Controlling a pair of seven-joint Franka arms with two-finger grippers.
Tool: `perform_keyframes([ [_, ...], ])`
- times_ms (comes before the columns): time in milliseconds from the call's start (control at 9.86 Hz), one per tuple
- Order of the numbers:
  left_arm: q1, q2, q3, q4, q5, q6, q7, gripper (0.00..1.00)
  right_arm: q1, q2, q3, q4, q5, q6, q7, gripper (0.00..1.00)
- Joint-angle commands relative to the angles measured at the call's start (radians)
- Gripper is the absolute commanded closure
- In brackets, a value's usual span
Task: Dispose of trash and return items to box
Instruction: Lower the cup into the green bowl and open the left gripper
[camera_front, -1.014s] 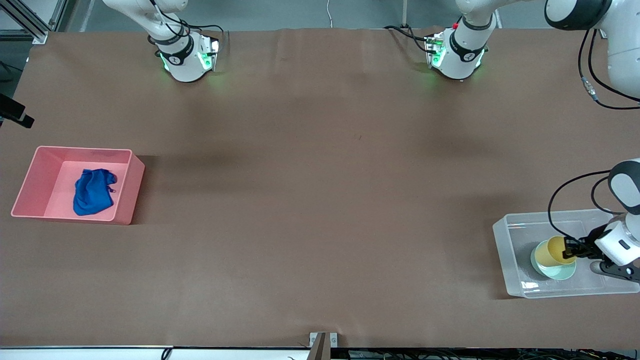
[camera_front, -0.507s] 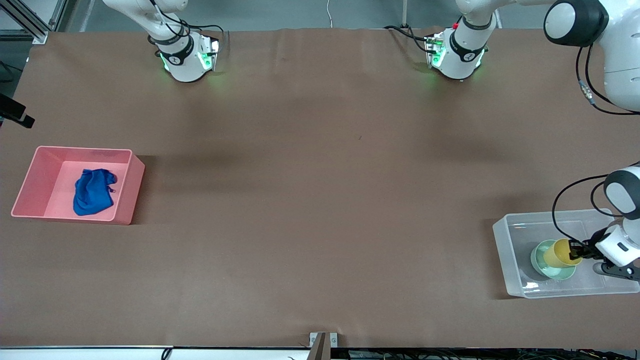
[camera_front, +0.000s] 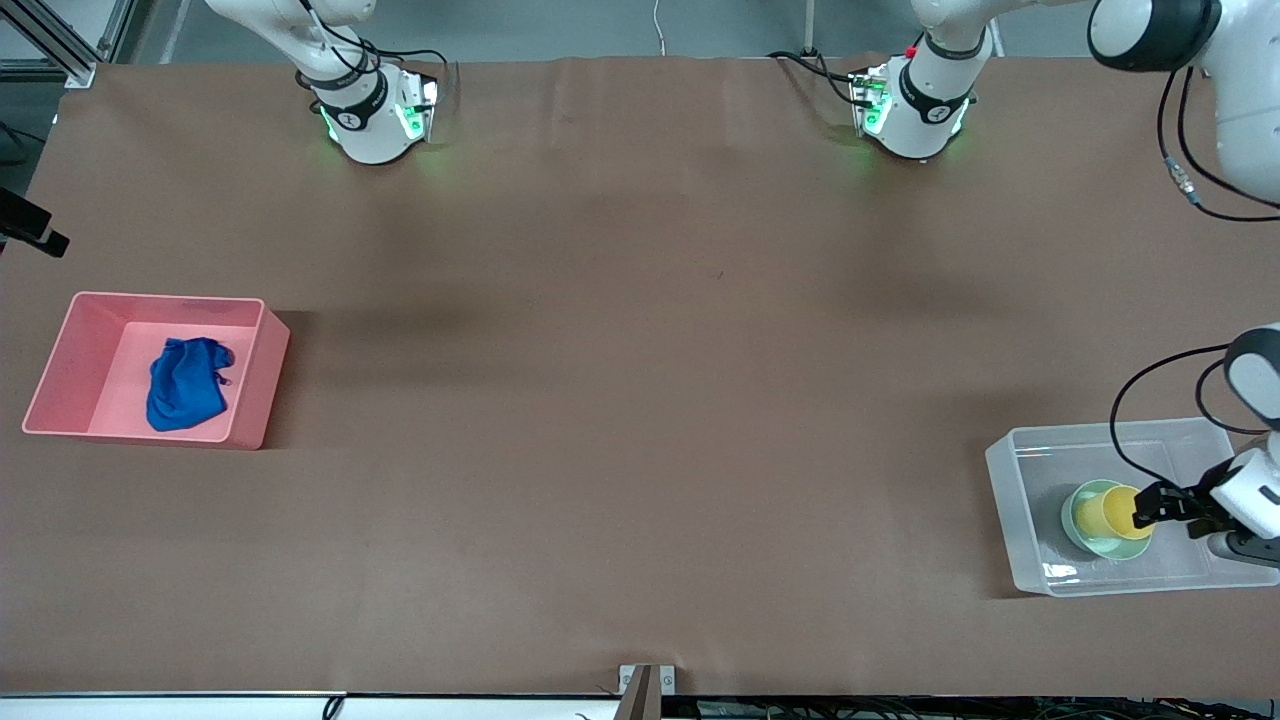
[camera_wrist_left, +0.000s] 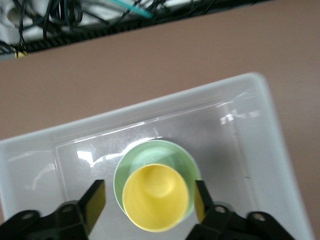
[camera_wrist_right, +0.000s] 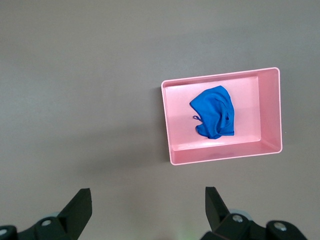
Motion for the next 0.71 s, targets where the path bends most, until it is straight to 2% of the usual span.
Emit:
perform_keyframes([
  [0,-0.006,-0.184,-0.056,-0.128,0.012,-0.131,-0.072,0.00,0.005,-0.019,0.002,-0.021,-0.011,0.011,0.009,0.00],
  [203,-0.004,-0.362,-0.113,-0.226,0.022,-0.236,-0.162,0.00,0.003,-0.019,0.002,-0.021,-0.008,0.002,0.006,0.00],
  [304,-0.003,-0.433,-0.121,-0.245,0.022,-0.300,-0.161,0.00,0.003,-0.019,0.002,-0.021,-0.007,-0.006,0.003,0.00],
  [507,-0.009,-0.517,-0.151,-0.231,0.010,-0.394,-0.170,0.00,0.000,-0.019,0.000,-0.020,-0.002,-0.027,-0.023,0.00],
  [609,-0.071,-0.560,-0.132,-0.225,0.012,-0.443,-0.189,0.00,-0.002,-0.019,0.000,-0.018,-0.002,-0.027,-0.032,0.00],
])
